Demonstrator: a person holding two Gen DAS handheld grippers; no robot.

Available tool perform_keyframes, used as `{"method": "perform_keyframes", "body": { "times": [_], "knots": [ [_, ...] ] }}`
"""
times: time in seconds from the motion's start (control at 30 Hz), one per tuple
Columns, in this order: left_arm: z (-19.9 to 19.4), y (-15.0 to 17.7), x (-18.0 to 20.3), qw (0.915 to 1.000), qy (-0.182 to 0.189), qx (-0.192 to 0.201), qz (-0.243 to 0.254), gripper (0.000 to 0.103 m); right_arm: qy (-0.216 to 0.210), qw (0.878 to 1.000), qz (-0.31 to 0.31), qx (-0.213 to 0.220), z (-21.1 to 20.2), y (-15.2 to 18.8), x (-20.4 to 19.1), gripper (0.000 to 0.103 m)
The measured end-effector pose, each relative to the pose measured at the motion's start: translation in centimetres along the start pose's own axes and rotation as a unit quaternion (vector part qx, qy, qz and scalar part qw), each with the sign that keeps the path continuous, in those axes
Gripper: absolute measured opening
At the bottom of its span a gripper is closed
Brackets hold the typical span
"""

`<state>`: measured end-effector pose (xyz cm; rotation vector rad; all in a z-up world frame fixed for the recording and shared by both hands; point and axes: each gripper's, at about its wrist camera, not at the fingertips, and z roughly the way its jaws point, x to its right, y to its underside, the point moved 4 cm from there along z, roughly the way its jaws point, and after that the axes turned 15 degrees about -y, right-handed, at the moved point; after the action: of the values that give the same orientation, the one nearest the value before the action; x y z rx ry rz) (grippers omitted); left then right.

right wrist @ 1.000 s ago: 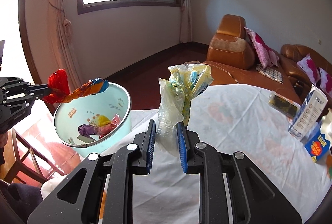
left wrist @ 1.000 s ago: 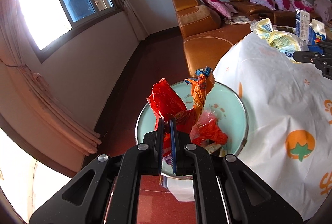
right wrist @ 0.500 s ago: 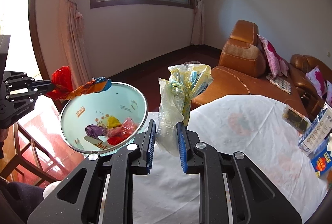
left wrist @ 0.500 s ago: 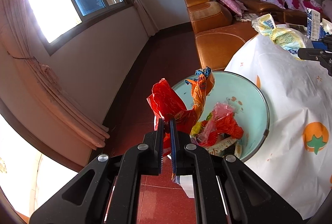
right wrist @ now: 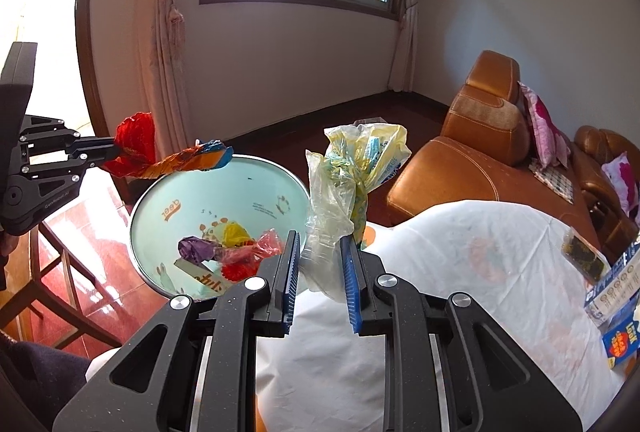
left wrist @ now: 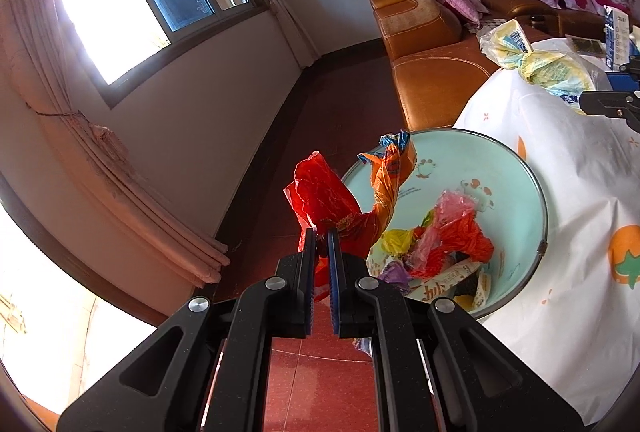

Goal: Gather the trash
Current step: 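Carry the red wrapper and clear plastic bag over the bin with both grippers, then open both grippers over the bin to drop the wrapper and bag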

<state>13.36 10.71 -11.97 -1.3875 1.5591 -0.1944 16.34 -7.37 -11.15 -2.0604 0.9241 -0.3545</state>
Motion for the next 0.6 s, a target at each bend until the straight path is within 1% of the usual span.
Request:
{"method": "perform_keyframes", "body": {
  "times": [0.43,0.6],
  "knots": [
    [0.4,0.1,-0.6,0.9999,-0.012,-0.004,0.003,0.006,-0.016,1.0,-0.021,-0.008,1.2,-0.6,-1.3,0.021],
    [0.5,0.1,-0.8,1.0,-0.008,-0.006,0.0,0.006,-0.022,0.999,-0.027,-0.01,1.6,-0.9,-1.8,0.021]
  ]
}}
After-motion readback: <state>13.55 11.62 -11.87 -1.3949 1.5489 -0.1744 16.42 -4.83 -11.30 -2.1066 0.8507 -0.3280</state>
